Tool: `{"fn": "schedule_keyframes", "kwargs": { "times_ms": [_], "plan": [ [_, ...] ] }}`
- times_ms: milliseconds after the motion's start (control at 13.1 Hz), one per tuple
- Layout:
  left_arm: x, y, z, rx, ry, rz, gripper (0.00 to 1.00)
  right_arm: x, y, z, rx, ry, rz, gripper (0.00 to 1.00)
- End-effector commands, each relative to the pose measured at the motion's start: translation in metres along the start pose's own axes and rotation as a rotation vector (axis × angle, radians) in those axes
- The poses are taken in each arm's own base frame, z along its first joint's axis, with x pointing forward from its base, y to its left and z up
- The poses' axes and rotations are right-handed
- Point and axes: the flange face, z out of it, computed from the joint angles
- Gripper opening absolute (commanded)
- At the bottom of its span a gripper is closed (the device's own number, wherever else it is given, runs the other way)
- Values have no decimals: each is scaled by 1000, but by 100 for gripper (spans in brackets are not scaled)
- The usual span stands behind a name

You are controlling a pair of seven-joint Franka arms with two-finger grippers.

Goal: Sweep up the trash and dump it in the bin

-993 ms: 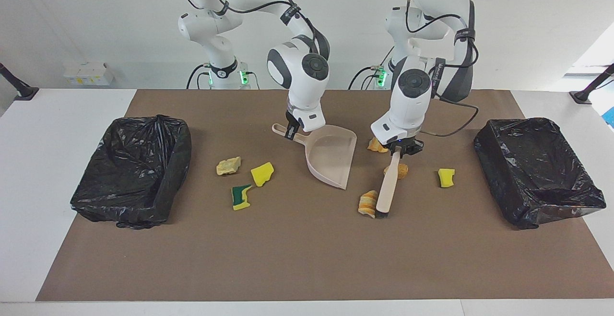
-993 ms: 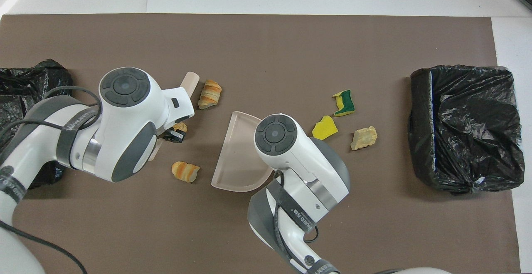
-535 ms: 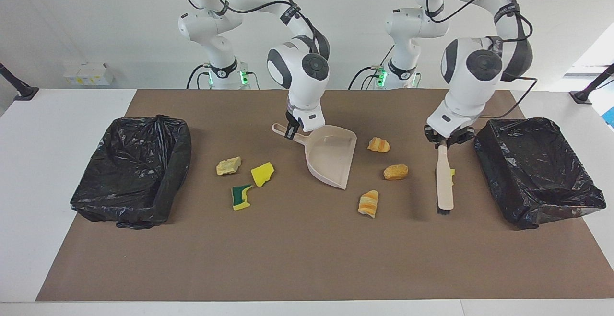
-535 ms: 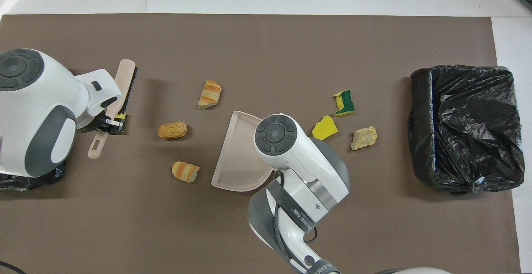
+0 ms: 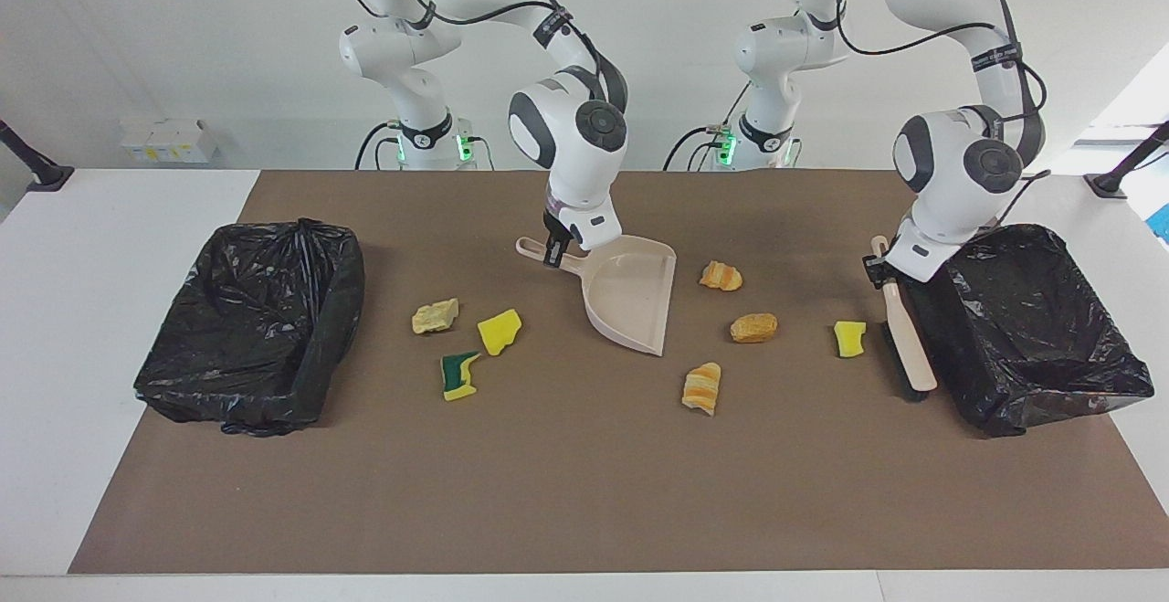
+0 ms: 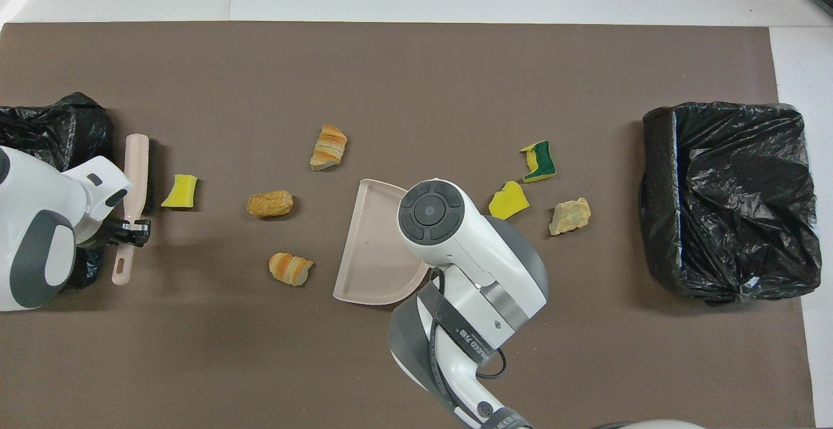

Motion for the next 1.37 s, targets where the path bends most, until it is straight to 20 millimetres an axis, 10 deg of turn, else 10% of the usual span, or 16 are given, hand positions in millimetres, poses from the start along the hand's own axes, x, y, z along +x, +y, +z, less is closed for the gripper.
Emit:
{"fn": "schedule_keyframes", "kwargs": {
  "times_ms": [0, 917, 1298],
  "plan": [
    [-22, 50, -4, 5, 24, 20, 0, -7, -5, 0, -14, -4, -25, 0],
    [-104, 322, -16, -312, -49, 84, 0, -8, -2, 2, -14, 0, -19, 0],
    [-85, 314, -48, -354, -23, 52, 0, -12, 2, 5, -7, -4, -26, 0]
  ]
}}
